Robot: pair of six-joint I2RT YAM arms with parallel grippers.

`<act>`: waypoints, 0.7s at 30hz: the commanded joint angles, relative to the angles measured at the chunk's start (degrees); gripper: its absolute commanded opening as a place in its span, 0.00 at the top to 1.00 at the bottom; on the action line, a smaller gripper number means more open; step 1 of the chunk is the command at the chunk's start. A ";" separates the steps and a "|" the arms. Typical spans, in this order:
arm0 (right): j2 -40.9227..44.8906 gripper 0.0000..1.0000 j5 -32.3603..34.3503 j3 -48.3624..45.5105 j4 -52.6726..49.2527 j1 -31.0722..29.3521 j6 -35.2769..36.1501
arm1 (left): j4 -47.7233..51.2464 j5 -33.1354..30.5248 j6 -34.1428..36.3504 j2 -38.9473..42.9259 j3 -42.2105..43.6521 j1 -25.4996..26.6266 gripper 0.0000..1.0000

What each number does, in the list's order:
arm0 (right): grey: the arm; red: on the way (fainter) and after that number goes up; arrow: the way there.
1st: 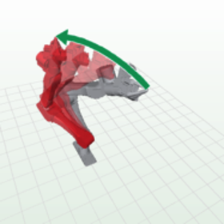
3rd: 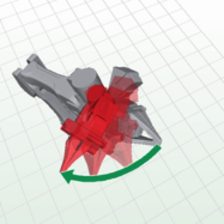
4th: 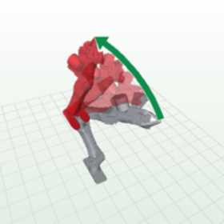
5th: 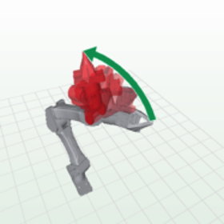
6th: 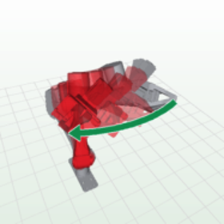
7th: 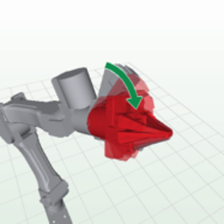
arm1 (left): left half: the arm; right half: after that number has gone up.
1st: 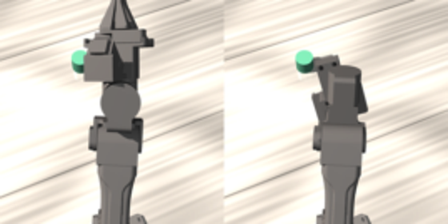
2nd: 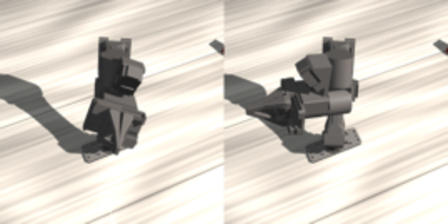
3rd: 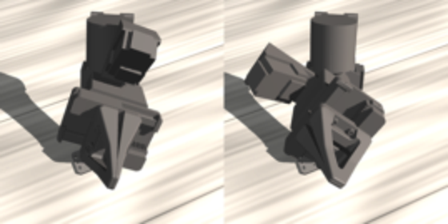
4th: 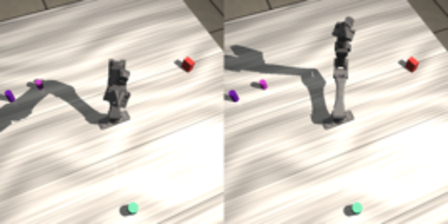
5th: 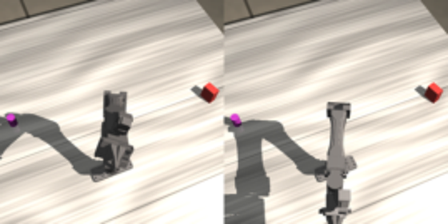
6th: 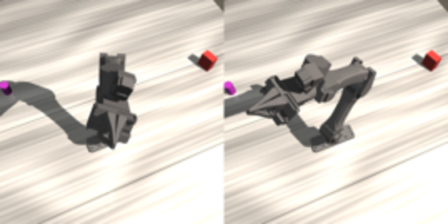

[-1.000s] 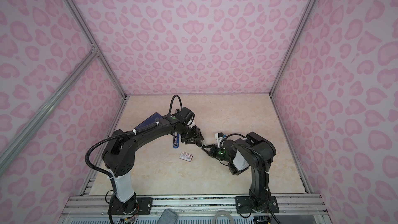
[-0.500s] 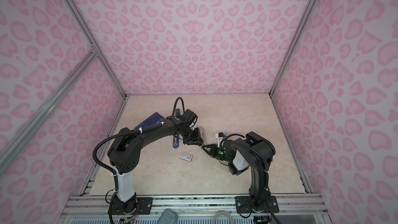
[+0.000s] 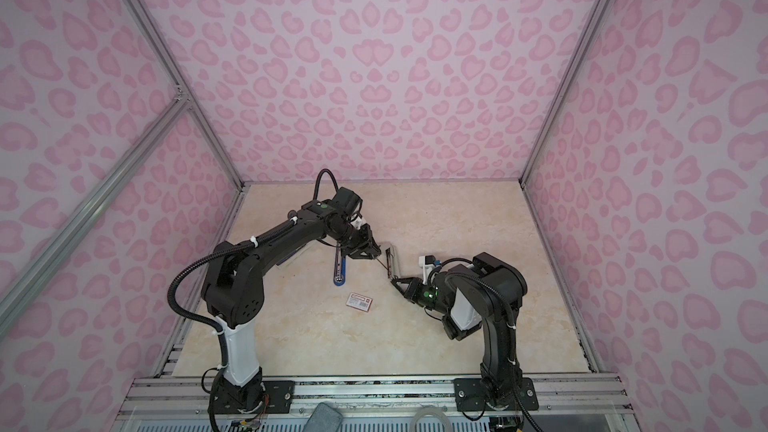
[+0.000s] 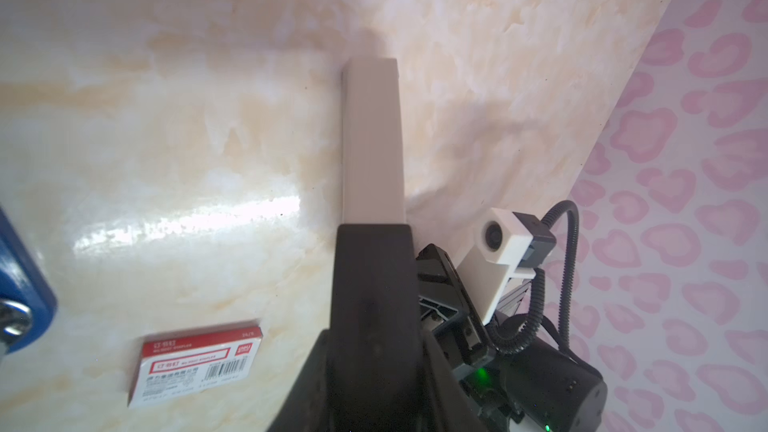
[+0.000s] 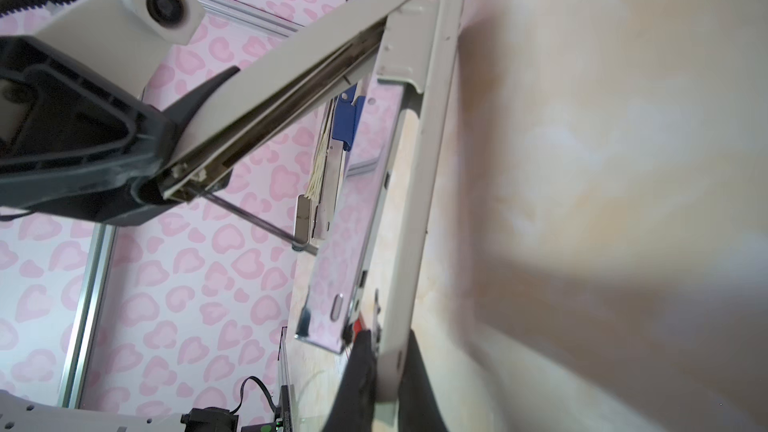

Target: Load the staples into the stapler

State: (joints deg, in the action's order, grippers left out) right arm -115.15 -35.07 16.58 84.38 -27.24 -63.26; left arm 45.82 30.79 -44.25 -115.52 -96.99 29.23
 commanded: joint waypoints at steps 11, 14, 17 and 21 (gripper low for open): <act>-2.53 1.00 -7.52 -0.93 -6.05 -0.20 2.97 | 5.29 -1.92 6.54 -13.75 -19.74 -4.94 0.97; -2.80 1.00 -8.49 -0.92 -5.83 -0.17 3.08 | 6.36 -1.13 6.79 -15.99 -22.91 -5.71 0.97; -2.88 1.00 -8.86 -1.02 -5.80 -0.16 3.15 | 7.50 -0.64 7.24 -17.78 -25.86 -6.38 0.97; -2.80 1.00 -9.38 -1.07 -5.94 -0.15 3.32 | 9.03 0.18 7.84 -20.44 -29.23 -7.45 0.97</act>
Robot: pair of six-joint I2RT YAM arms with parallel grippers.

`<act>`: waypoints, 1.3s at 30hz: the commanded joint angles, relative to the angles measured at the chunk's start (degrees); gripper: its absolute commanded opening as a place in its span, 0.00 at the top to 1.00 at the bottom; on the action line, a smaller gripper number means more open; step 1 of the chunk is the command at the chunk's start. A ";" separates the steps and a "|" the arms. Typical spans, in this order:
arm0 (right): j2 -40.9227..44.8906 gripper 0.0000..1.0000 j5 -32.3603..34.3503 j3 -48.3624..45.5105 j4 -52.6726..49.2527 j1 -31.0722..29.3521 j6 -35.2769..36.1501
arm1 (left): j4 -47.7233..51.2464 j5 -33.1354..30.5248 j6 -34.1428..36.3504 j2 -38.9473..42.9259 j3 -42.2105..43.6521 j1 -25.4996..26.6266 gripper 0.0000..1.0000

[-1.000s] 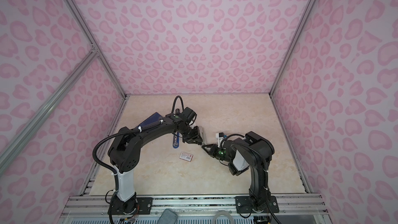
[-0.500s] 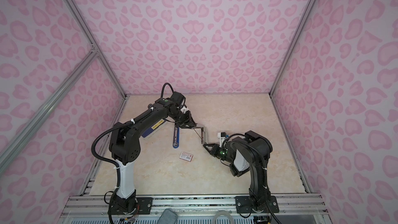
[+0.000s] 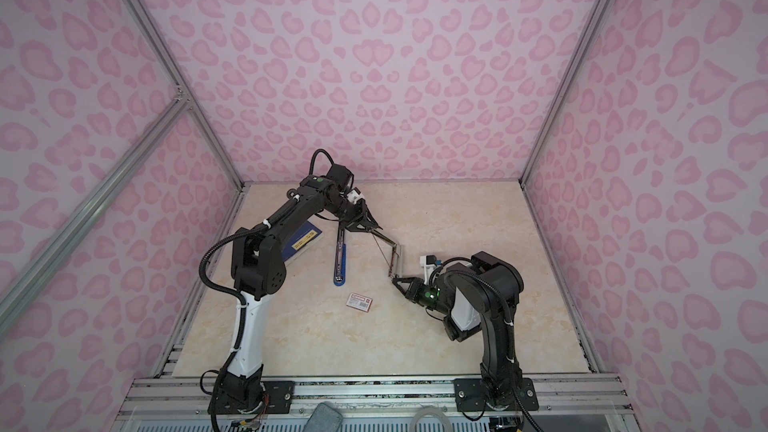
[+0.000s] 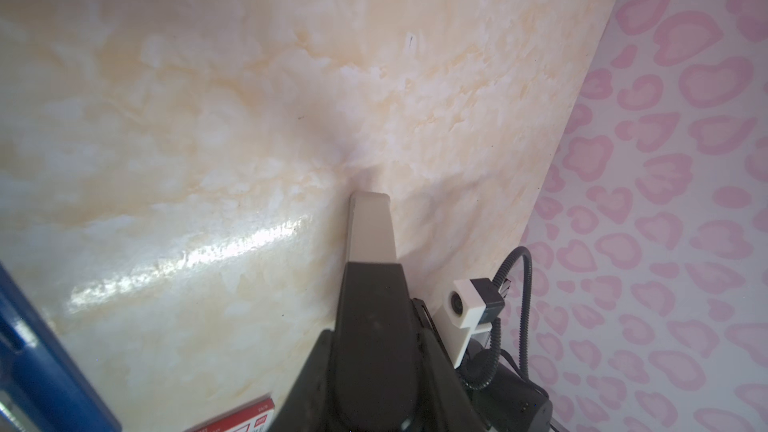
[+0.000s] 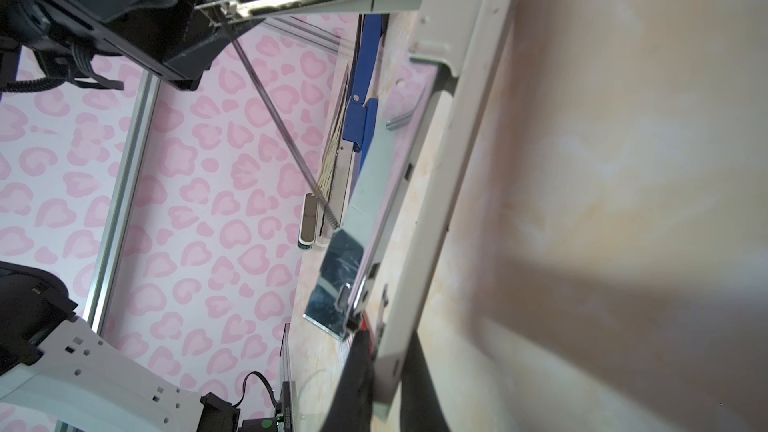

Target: Load the staples into the stapler

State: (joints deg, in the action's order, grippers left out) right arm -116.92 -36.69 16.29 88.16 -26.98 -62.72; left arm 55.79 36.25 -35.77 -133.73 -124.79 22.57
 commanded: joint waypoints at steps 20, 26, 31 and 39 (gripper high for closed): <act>-1.02 1.00 -11.08 -1.50 -9.45 -0.36 2.81 | -1.03 -1.47 -0.81 -11.78 -6.69 -4.47 0.70; -2.75 1.00 -10.82 -2.20 -5.77 -0.16 1.14 | -3.67 -0.94 -2.84 -11.35 -6.69 -4.90 0.48; -3.75 1.00 -10.62 -2.41 -3.87 0.36 -0.08 | -5.08 -1.79 -3.67 -8.78 -6.69 -5.39 0.42; -3.64 1.00 -8.19 -2.28 -2.56 0.97 -2.08 | -7.97 -3.11 -4.82 -1.73 -1.67 -6.43 0.42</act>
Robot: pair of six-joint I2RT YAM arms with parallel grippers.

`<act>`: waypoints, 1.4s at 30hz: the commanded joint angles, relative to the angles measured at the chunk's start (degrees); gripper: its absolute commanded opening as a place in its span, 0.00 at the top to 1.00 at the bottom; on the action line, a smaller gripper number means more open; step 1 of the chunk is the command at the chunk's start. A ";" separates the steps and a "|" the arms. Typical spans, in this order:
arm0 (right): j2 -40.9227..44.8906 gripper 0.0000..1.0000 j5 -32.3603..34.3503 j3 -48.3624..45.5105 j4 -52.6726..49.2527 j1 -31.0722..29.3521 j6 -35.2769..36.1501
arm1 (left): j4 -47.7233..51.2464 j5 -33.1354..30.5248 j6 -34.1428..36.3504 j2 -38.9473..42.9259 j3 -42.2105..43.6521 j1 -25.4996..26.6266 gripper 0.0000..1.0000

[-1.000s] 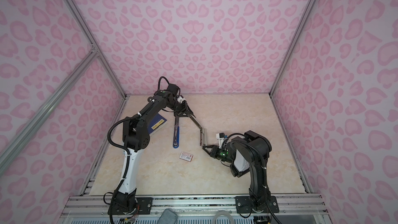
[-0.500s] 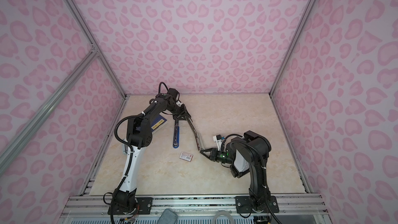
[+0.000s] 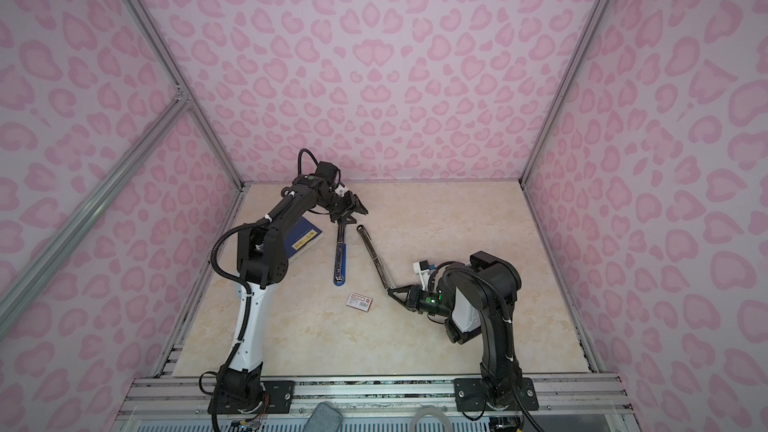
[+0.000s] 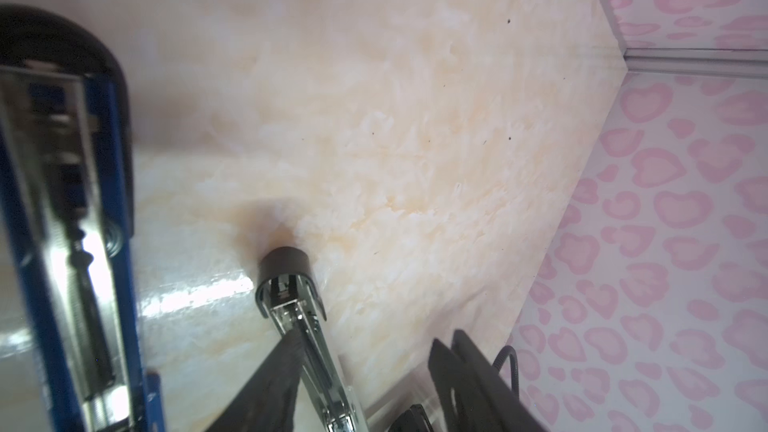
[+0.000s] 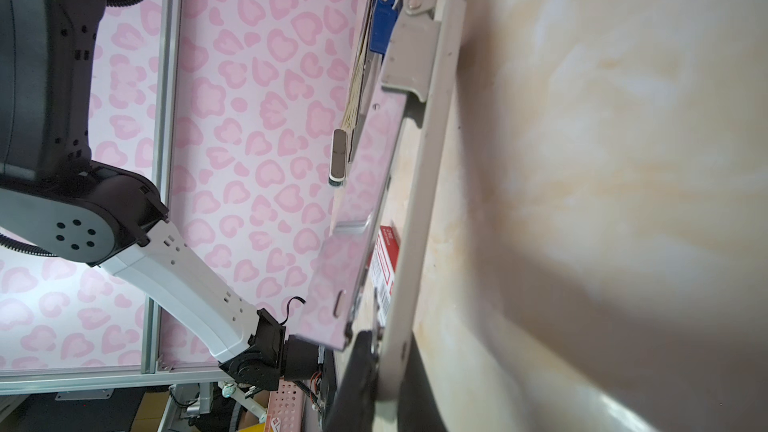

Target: Load the staples into the stapler

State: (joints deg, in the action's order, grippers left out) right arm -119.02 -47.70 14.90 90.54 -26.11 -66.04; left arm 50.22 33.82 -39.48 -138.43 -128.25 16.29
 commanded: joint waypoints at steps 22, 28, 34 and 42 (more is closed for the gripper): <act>3.30 0.71 12.90 10.22 -23.86 -4.17 2.90 | -24.60 -4.77 -4.28 44.60 60.46 0.40 0.42; 9.29 0.47 15.39 10.33 -39.13 -4.29 9.66 | -24.12 -8.47 -3.58 51.08 67.34 0.69 0.42; 17.85 0.46 18.26 10.45 -58.03 -4.63 18.96 | -24.46 -12.16 -3.24 55.80 73.69 1.48 0.42; 30.79 0.52 29.00 18.50 -86.11 -7.12 33.63 | -26.13 -19.05 -1.21 59.86 79.03 6.14 0.43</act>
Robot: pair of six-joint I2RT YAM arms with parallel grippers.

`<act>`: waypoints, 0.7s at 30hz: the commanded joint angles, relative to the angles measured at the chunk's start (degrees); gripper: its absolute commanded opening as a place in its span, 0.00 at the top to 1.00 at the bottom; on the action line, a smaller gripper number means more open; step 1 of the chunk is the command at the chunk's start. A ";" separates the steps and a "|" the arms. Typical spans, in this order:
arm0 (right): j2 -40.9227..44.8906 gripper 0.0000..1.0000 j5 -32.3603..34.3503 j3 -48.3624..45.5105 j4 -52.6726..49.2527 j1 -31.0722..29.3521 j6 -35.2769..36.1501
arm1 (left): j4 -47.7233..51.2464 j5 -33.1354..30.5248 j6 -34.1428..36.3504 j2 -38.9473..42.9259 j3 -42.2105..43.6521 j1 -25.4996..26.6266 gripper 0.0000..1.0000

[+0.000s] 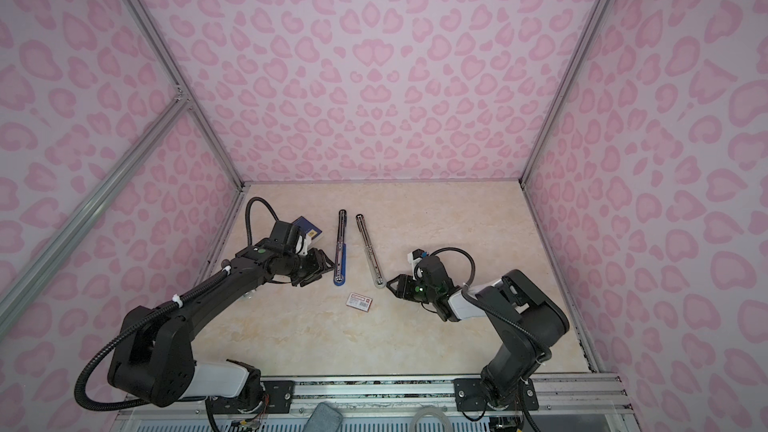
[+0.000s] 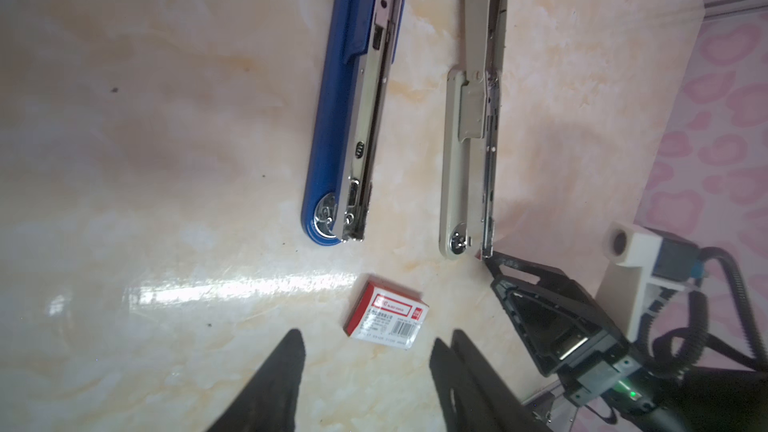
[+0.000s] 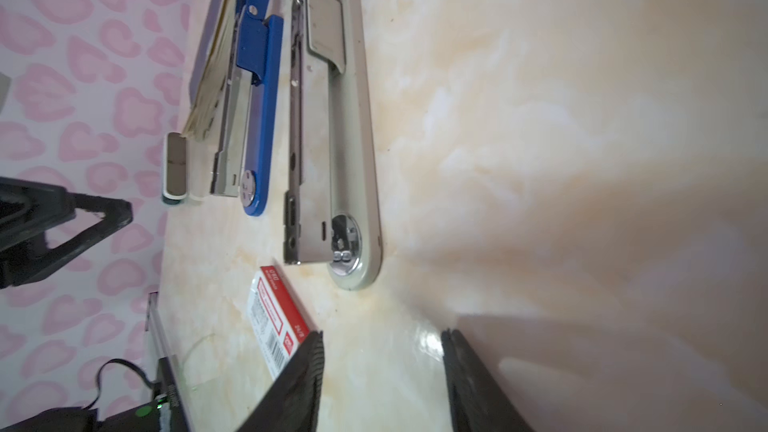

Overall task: Load the staples into the stapler
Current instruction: 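Release the stapler and move both grippers over the red staple box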

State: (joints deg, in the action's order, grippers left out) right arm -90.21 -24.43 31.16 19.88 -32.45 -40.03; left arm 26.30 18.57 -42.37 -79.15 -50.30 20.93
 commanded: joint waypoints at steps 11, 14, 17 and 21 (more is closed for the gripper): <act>1.94 0.56 7.62 6.62 -21.67 -4.58 11.40 | -4.60 -8.00 4.67 -7.52 1.18 12.43 0.51; 2.50 0.55 7.06 5.58 -20.93 -5.96 11.62 | -6.95 -7.44 4.62 -9.87 0.95 12.91 0.51; 2.81 0.55 8.01 5.68 -19.66 -8.21 12.14 | -8.20 -7.41 4.43 -10.86 0.60 12.91 0.50; 0.40 0.50 11.03 9.32 -20.26 -10.03 12.76 | -8.76 -8.33 3.79 -10.59 1.39 12.91 0.50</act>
State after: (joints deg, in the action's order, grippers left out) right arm -88.55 -16.10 39.20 -0.64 -42.06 -28.25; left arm 19.53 11.31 -38.37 -89.86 -49.15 33.87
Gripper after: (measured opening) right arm 0.494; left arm 0.498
